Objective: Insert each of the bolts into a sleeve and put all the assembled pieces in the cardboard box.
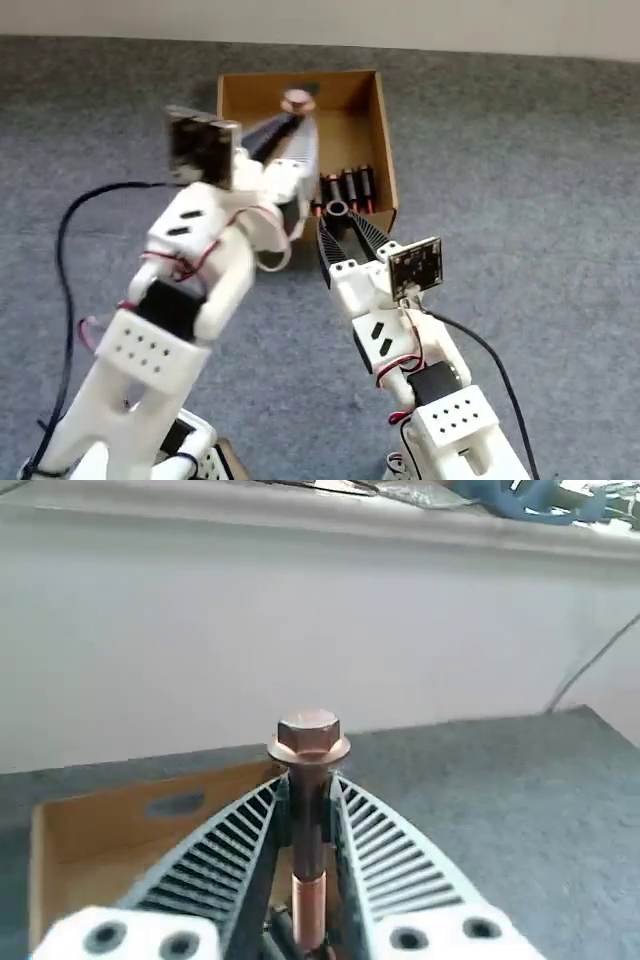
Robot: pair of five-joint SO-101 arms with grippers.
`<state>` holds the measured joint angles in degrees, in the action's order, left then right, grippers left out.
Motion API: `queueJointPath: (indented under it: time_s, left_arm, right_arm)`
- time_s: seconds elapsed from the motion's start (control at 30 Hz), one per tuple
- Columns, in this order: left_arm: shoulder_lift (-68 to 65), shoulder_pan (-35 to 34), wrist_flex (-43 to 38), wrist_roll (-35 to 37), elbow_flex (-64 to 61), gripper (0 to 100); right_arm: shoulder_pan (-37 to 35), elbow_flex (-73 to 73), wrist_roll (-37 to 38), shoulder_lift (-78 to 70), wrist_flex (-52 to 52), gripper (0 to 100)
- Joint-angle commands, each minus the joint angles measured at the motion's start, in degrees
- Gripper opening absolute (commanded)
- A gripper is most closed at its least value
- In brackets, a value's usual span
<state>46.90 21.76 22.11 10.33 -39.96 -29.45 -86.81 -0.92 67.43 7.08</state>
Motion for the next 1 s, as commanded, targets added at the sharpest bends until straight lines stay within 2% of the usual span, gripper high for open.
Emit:
queueJointPath:
  time_s: [0.0,0.33,0.5,0.8,0.97]
  left_arm:
    - [-3.65,3.3,-1.58,0.79,4.09,1]
    - [-7.69,4.0,-0.26,2.29,4.79,1]
    - [-3.47,4.18,4.04,2.29,4.53,1]
    - [-2.07,4.26,4.22,2.37,4.53,1]
    - [-2.24,7.43,4.13,2.2,4.53,1]
  right_arm:
    - [0.48,0.57,0.88,0.92,1.54,0.5]
    - [0.48,0.57,0.7,0.92,1.54,0.5]
    - [0.48,0.48,0.7,0.84,1.54,0.5]
    - [0.48,0.48,0.7,0.84,1.54,0.5]
    - [0.48,0.48,0.7,0.84,1.54,0.5]
